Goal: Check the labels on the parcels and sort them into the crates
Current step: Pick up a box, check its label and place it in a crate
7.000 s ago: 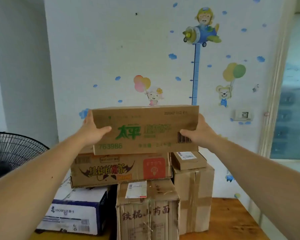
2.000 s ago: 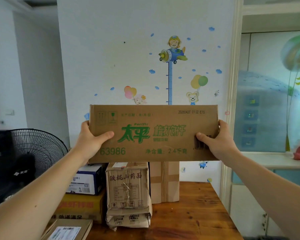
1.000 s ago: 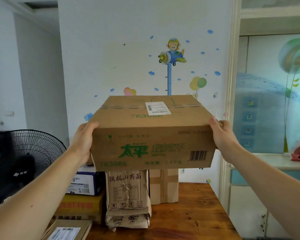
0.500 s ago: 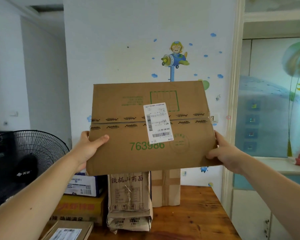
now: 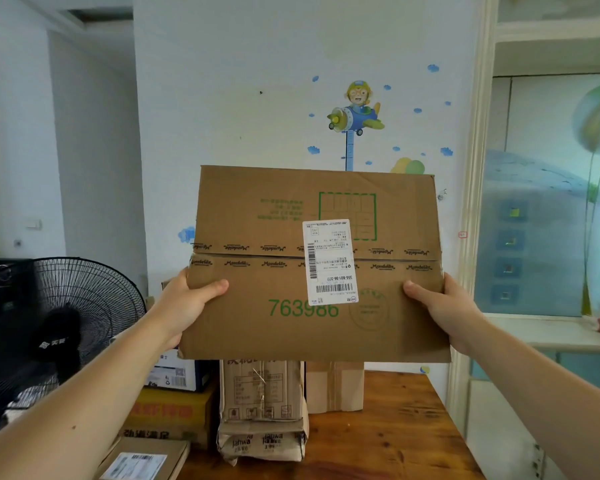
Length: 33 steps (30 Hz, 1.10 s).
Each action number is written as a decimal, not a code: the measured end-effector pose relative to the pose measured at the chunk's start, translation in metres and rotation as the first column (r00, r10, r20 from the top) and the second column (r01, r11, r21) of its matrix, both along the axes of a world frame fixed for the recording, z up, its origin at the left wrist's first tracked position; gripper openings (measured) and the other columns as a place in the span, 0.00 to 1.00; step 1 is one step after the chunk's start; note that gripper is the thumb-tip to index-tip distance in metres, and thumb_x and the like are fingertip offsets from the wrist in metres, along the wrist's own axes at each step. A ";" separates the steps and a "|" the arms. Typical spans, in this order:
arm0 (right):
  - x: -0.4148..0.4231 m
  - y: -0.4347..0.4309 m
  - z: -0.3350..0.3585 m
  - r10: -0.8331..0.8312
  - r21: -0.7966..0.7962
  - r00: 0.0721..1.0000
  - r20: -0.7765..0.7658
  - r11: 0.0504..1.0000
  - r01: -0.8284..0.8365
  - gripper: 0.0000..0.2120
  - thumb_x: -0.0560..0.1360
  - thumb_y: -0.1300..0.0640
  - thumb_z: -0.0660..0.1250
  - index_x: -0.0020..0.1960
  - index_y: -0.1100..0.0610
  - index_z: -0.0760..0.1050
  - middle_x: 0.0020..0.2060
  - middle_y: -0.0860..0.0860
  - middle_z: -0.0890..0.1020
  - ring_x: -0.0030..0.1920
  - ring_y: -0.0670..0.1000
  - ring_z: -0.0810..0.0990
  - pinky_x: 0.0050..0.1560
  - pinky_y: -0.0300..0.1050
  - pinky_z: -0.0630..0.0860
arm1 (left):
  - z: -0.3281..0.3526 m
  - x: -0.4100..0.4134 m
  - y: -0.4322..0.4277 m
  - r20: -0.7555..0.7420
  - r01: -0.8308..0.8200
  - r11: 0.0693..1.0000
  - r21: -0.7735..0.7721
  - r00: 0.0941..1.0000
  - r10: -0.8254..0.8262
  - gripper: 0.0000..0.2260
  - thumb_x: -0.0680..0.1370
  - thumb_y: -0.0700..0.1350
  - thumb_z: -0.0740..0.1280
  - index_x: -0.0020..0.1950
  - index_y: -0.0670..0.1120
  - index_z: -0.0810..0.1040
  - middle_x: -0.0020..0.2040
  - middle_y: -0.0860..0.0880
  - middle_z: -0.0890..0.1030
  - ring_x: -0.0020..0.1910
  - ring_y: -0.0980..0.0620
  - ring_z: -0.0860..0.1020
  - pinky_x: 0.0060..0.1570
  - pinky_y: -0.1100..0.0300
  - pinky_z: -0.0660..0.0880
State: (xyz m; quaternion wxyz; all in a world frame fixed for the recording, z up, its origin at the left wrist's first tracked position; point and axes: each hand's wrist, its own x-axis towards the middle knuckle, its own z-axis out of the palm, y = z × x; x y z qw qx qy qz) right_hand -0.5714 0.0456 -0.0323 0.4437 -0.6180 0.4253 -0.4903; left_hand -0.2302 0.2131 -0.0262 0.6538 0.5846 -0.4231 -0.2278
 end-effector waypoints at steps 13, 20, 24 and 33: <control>0.006 -0.006 -0.008 -0.024 -0.019 1.000 -0.001 1.000 0.024 0.17 0.75 0.48 0.71 0.60 0.48 0.69 0.50 0.47 0.79 0.49 0.50 0.77 0.53 0.53 0.72 | -0.005 0.003 -0.006 0.068 -0.034 0.999 -0.031 0.997 0.036 0.14 0.78 0.48 0.69 0.63 0.50 0.77 0.56 0.47 0.83 0.55 0.44 0.81 0.57 0.43 0.77; 0.008 -0.007 -0.005 -0.029 -0.027 1.000 0.002 0.999 0.029 0.17 0.76 0.41 0.68 0.59 0.47 0.68 0.49 0.46 0.78 0.49 0.50 0.76 0.52 0.53 0.71 | -0.001 0.005 -0.011 -0.014 -0.100 0.995 -0.029 0.995 0.099 0.26 0.75 0.61 0.68 0.67 0.49 0.68 0.58 0.46 0.79 0.57 0.43 0.79 0.59 0.39 0.76; 0.011 -0.010 -0.008 -0.092 -0.066 0.996 -0.009 0.994 0.091 0.16 0.78 0.41 0.65 0.60 0.47 0.68 0.48 0.44 0.77 0.52 0.52 0.76 0.54 0.53 0.71 | -0.002 0.001 -0.013 0.033 -0.136 0.989 -0.056 0.990 0.138 0.22 0.77 0.59 0.67 0.65 0.48 0.71 0.59 0.46 0.80 0.57 0.44 0.79 0.60 0.40 0.75; 0.005 -0.011 0.000 0.010 -0.056 1.000 0.009 0.998 -0.009 0.17 0.75 0.50 0.73 0.58 0.48 0.69 0.51 0.47 0.79 0.49 0.49 0.77 0.50 0.50 0.71 | -0.003 0.003 -0.012 0.003 -0.118 0.992 -0.052 0.993 0.118 0.20 0.79 0.59 0.64 0.64 0.49 0.68 0.56 0.49 0.78 0.54 0.48 0.78 0.53 0.48 0.76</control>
